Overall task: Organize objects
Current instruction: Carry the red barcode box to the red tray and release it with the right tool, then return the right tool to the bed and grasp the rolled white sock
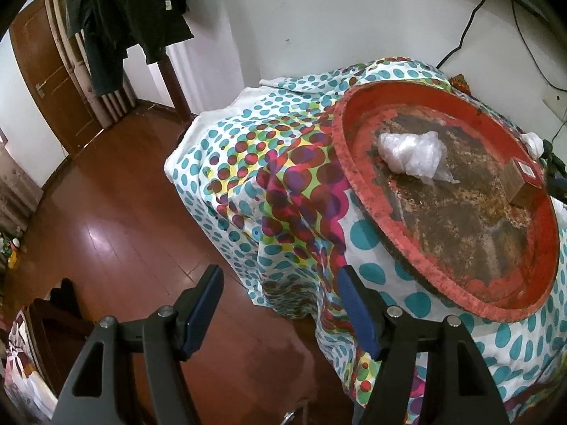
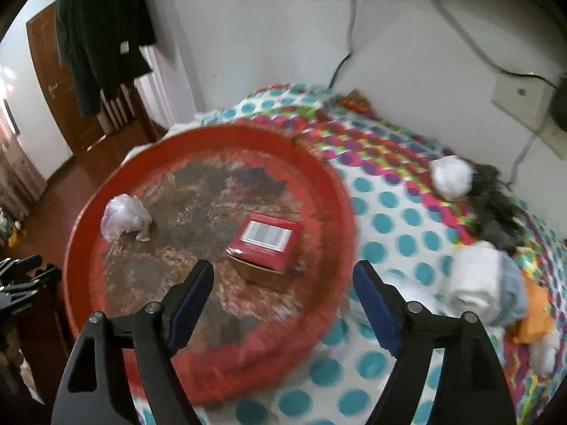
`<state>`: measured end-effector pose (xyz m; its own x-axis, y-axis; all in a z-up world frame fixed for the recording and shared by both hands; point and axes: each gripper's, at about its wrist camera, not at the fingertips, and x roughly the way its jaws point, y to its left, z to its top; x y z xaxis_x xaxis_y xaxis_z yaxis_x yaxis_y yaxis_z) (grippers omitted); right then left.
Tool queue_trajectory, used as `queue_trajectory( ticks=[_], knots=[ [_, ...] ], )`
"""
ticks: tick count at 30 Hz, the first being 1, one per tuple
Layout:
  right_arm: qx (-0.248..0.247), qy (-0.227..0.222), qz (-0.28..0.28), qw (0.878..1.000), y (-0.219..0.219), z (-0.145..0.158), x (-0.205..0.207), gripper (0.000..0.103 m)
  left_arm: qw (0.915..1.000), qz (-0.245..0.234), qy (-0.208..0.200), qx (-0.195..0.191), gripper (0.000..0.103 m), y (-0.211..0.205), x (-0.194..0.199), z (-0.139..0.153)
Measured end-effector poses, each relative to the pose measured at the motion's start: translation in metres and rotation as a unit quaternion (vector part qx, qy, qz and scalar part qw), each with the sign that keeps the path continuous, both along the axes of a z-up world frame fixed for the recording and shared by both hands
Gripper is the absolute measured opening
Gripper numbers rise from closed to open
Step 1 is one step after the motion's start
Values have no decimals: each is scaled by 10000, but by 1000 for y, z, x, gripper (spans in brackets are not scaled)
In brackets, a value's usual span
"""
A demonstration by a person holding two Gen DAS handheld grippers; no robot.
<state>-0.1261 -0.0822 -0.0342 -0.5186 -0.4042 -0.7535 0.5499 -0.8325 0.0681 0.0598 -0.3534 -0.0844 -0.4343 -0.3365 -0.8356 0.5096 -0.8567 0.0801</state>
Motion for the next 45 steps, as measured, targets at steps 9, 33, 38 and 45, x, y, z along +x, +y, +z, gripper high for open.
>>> queue_trajectory(
  ticks=[9,33,38,45],
  knots=[
    [335,240,-1150,9925,141,6,6,79,9999,-82,-24,-97,69,9,-2,0],
    [444,-95,-1764,9833,262,-54,-52,48,9858,-1640,-2,-355,69,157,-53,72],
    [312,-99,-1655,9857,265,-58,-52,29,9762,-2144,-92,-297,69,208,-81,72],
    [324,75,-1655,9856,276,-58,-42,26,9596,-2793,-283,182,69,274,-126,60]
  ],
)
